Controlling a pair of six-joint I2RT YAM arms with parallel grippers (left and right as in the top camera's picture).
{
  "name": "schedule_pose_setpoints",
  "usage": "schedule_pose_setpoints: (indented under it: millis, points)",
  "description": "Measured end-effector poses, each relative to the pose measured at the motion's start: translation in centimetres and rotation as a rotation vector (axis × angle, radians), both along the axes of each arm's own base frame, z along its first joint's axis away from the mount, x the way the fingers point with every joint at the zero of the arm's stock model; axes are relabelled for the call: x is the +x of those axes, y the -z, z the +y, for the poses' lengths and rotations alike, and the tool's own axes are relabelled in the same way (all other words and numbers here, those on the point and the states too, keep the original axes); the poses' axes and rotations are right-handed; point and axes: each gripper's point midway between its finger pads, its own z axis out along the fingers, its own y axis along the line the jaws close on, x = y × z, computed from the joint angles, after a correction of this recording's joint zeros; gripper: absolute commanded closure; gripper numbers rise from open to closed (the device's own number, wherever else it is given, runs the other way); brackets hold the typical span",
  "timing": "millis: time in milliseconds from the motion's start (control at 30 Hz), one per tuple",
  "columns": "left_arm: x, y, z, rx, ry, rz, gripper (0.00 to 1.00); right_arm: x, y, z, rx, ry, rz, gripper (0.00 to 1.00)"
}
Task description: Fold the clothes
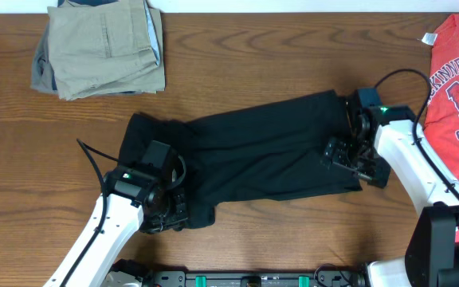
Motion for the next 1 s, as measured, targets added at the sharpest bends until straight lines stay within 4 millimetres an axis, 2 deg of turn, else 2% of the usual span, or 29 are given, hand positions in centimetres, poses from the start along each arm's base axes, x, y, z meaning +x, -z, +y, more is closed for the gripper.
schedule_pose_setpoints:
  millis: [133, 167, 233, 333, 533, 733, 800, 933, 1000]
  points:
    - [-0.1, 0.0, 0.1, 0.002, 0.006, 0.004, 0.94, -1.4, 1.5, -0.1, -0.004, 0.003, 0.033, 0.05]
    - [-0.1, 0.0, 0.0, 0.001, 0.008, 0.004, 0.94, -1.5, 1.9, -0.2, -0.004, 0.003, 0.031, 0.08]
    - [-0.1, 0.0, 0.1, 0.001, 0.012, 0.003, 0.94, -1.6, 2.5, -0.2, -0.004, 0.013, 0.025, 0.2]
    - [-0.1, 0.0, 0.1, 0.001, 0.019, 0.001, 0.94, -1.6, 3.2, -0.2, -0.002, 0.008, 0.013, 0.29]
    - [-0.1, 0.0, 0.0, 0.0, 0.02, 0.001, 0.94, -1.2, 4.7, 0.0, 0.018, 0.017, -0.033, 0.28]
    - [-0.1, 0.0, 0.0, 0.0, 0.02, 0.001, 0.94, -0.5, 5.0, -1.2, 0.023, 0.068, -0.065, 0.28]
    - [-0.1, 0.0, 0.0, 0.0, 0.02, 0.001, 0.94, -0.4, 5.0, -1.9, 0.023, 0.099, -0.07, 0.3]
    - [-0.1, 0.0, 0.0, 0.0, 0.02, 0.0, 0.94, -0.2, 5.1, -3.2, 0.025, 0.153, -0.077, 0.43]
    - [-0.1, 0.0, 0.0, 0.0, 0.02, -0.001, 0.94, -0.2, 5.4, -3.3, 0.034, 0.168, -0.088, 0.44]
